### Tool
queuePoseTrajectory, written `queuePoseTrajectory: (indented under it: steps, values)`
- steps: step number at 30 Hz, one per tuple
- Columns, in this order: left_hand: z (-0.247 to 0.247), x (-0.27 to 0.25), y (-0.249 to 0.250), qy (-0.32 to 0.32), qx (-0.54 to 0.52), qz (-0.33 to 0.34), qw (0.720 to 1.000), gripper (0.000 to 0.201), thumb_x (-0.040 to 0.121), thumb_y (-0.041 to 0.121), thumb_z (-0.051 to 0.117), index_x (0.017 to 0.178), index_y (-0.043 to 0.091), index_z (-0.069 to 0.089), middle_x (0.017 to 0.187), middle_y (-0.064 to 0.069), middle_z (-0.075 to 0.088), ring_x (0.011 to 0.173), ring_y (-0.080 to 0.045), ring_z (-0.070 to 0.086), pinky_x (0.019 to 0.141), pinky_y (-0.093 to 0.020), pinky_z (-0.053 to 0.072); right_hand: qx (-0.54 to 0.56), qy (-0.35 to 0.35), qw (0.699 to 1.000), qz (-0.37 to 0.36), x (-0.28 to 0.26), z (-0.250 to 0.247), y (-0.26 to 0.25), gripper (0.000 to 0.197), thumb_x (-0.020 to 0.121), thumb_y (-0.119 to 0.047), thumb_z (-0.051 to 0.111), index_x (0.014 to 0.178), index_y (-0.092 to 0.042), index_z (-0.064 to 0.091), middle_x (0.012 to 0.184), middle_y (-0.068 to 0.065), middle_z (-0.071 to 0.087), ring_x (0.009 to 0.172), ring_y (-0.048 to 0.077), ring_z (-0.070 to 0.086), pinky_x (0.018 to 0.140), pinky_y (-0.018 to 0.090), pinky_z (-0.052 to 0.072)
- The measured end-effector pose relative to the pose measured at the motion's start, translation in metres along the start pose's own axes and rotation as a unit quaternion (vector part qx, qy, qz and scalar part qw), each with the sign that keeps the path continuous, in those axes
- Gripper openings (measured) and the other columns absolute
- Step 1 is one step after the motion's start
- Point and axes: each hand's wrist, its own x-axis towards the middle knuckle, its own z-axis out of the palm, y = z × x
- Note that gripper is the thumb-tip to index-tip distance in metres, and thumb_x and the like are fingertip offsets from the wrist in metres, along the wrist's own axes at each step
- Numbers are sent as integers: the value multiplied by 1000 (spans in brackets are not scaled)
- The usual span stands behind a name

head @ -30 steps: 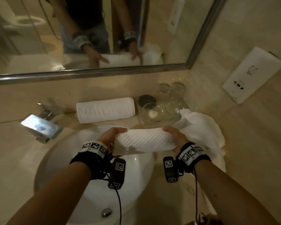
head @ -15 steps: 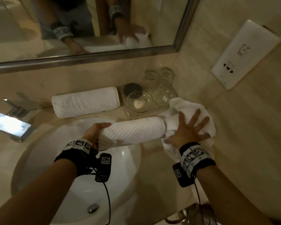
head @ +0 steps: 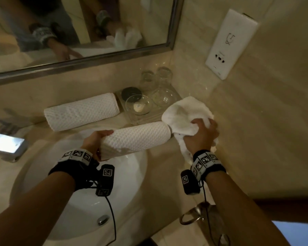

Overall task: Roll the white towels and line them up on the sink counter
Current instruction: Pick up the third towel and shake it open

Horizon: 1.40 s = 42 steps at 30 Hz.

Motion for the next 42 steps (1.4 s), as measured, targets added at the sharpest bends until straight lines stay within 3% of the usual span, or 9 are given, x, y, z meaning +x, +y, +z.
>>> queuePoseTrajectory:
  steps: [12, 15, 22, 25, 28, 32, 35, 38, 42]
  values:
    - [68, -26, 6, 0, -43, 69, 997, 59, 53, 34, 84, 105, 10, 69, 103, -14, 69, 92, -35, 66, 75, -46, 57, 256, 279, 907, -183, -1, -84, -39, 53, 61, -27, 90, 104, -27, 60, 137, 19, 37, 126, 33, 47, 98, 41, 49]
    - [97, -19, 8, 6, -63, 70, 996, 78, 36, 39, 85, 106, 12, 68, 109, -12, 68, 97, -36, 64, 83, -51, 54, 285, 297, 890, -198, 7, -97, -57, 55, 58, -29, 91, 104, -26, 61, 134, 23, 39, 124, 36, 48, 95, 43, 50]
    - [162, 5, 8, 50, -40, 128, 990, 81, 75, 41, 76, 139, 6, 41, 131, -5, 52, 119, -32, 51, 100, -45, 44, 296, 255, 898, -201, 11, -87, -82, 57, 54, -26, 93, 103, -28, 64, 124, 22, 47, 115, 30, 55, 96, 36, 50]
    - [169, -3, 14, 119, 164, 94, 975, 105, 78, 72, 53, 147, 3, 16, 148, -17, 32, 133, -38, 35, 110, -47, 32, 310, 223, 904, -191, 10, -69, -82, 55, 55, -24, 92, 103, -16, 67, 121, 21, 47, 113, 31, 56, 94, 41, 51]
    - [160, -3, 23, 152, 443, 147, 871, 64, 95, 56, 27, 143, 15, 36, 143, -17, 37, 130, -38, 31, 109, -46, 23, 334, 188, 908, -169, 3, -54, -85, 58, 53, -21, 92, 105, -12, 67, 123, 19, 46, 112, 28, 56, 94, 30, 51]
    - [135, 13, 28, 67, 584, 189, 787, 55, 91, 48, 23, 139, 25, 39, 135, -16, 47, 120, -41, 46, 101, -53, 37, 330, 159, 920, -139, -8, -47, -98, 60, 50, -26, 94, 103, -17, 67, 125, 14, 47, 110, 24, 57, 89, 20, 50]
    - [109, -21, 44, 0, 469, 235, 851, 72, 69, 56, 59, 128, 17, 51, 121, -10, 57, 111, -35, 57, 91, -49, 50, 324, 171, 914, -175, -17, -50, -113, 57, 51, -26, 95, 100, -13, 69, 123, 18, 48, 111, 29, 57, 90, 29, 52]
    - [85, -82, 64, -184, 250, 262, 914, 72, 48, 32, 81, 116, 20, 61, 104, 0, 67, 94, -22, 65, 73, -39, 55, 364, 184, 889, -208, -27, -57, -137, 57, 51, -18, 96, 100, -5, 69, 118, 24, 49, 109, 33, 58, 90, 31, 52]
    - [49, -159, 84, -361, 13, 299, 883, 67, 45, 37, 93, 103, 11, 71, 104, -13, 70, 95, -30, 68, 78, -47, 57, 502, 83, 831, -224, -49, -83, -191, 62, 49, -25, 88, 106, -23, 62, 118, 16, 50, 107, 26, 57, 88, 29, 52]
